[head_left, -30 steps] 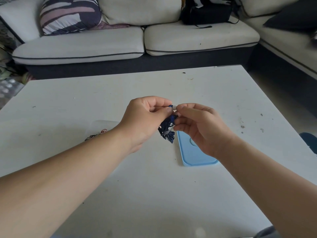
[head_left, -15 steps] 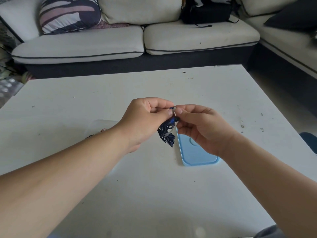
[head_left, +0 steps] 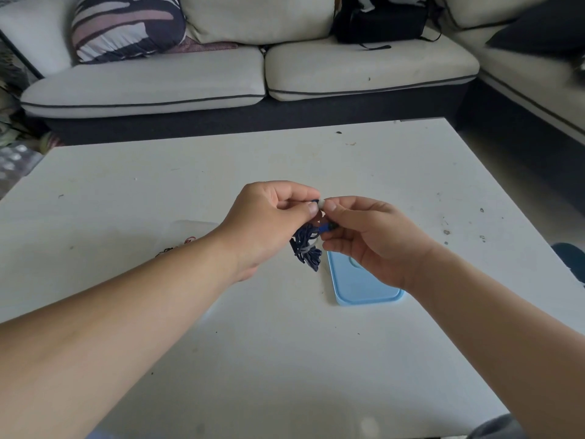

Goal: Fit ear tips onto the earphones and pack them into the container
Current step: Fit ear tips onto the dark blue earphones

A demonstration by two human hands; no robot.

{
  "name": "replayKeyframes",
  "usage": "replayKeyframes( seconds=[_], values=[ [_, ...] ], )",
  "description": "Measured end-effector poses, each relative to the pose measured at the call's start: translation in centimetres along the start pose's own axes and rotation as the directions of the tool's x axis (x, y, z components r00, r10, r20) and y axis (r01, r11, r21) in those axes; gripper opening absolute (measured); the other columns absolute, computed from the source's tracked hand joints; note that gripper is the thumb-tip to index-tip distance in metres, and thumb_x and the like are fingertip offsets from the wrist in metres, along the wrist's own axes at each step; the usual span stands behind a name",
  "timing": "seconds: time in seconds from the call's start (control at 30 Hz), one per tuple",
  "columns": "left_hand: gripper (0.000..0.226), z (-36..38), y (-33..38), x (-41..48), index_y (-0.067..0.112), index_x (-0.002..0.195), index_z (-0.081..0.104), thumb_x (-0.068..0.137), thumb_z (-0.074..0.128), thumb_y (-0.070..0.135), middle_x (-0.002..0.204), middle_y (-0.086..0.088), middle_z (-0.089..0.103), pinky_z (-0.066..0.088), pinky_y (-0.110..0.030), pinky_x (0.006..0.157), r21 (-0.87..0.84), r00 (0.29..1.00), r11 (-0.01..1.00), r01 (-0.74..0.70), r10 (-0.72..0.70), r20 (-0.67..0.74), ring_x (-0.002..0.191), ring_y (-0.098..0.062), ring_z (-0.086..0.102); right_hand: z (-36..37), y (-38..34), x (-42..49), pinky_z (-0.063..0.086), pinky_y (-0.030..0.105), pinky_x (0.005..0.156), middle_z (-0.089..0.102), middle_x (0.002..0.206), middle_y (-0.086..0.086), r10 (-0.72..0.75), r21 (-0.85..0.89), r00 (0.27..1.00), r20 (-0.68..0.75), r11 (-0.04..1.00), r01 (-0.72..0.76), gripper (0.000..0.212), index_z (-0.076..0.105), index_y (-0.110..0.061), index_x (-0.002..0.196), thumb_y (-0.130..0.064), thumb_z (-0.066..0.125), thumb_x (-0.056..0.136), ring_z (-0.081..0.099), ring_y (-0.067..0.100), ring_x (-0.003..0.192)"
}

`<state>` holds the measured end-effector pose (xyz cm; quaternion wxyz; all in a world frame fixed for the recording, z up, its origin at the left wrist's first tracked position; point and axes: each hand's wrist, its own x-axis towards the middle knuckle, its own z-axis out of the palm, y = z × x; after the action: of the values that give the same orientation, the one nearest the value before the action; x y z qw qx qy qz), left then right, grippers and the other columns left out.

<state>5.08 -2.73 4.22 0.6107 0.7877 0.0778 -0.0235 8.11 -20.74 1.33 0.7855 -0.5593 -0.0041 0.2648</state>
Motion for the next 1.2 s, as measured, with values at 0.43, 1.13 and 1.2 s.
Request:
replayKeyframes(
  seconds=[0.43, 1.13, 1.2],
  values=[
    [0.013, -0.2, -0.4, 0.2, 0.023, 0.100, 0.080, 0.094, 0.073, 0.015, 0.090, -0.004, 0.080, 0.060, -0.040, 0.097, -0.045, 0.998, 0.997, 0.057, -0.058, -0.034, 0.088, -0.020, 0.078, -0.7, 0.0, -0.1, 0.062, 0.031, 0.085, 0.073, 0.106, 0.024, 0.072, 0.067, 0.996, -0.058, 0.995, -0.068, 0.025, 0.066, 0.015, 0.115, 0.009, 0.065, 0.090, 0.075, 0.030, 0.096],
    [0.009, 1.0, -0.6, 0.5, 0.020, 0.098, 0.082, 0.094, 0.073, 0.019, 0.092, 0.002, 0.080, 0.063, -0.031, 0.082, 0.070, 0.993, 0.995, 0.076, -0.082, 0.081, 0.086, -0.019, 0.077, -0.7, -0.1, -0.5, 0.062, 0.036, 0.083, 0.077, 0.092, 0.022, -0.132, -0.288, 0.981, -0.145, 0.954, 0.086, 0.012, 0.074, 0.002, 0.096, 0.002, 0.078, 0.085, 0.076, 0.031, 0.081],
    [0.009, 1.3, -0.8, 0.8, 0.016, 0.099, 0.081, 0.091, 0.077, 0.014, 0.092, -0.003, 0.080, 0.063, -0.029, 0.081, 0.049, 0.994, 0.995, 0.081, -0.085, 0.069, 0.086, -0.020, 0.077, -1.0, -0.1, -0.5, 0.062, 0.036, 0.081, 0.076, 0.093, 0.025, -0.124, -0.246, 0.980, -0.154, 0.966, 0.084, 0.016, 0.072, 0.004, 0.099, 0.004, 0.078, 0.085, 0.075, 0.031, 0.079]
  ],
)
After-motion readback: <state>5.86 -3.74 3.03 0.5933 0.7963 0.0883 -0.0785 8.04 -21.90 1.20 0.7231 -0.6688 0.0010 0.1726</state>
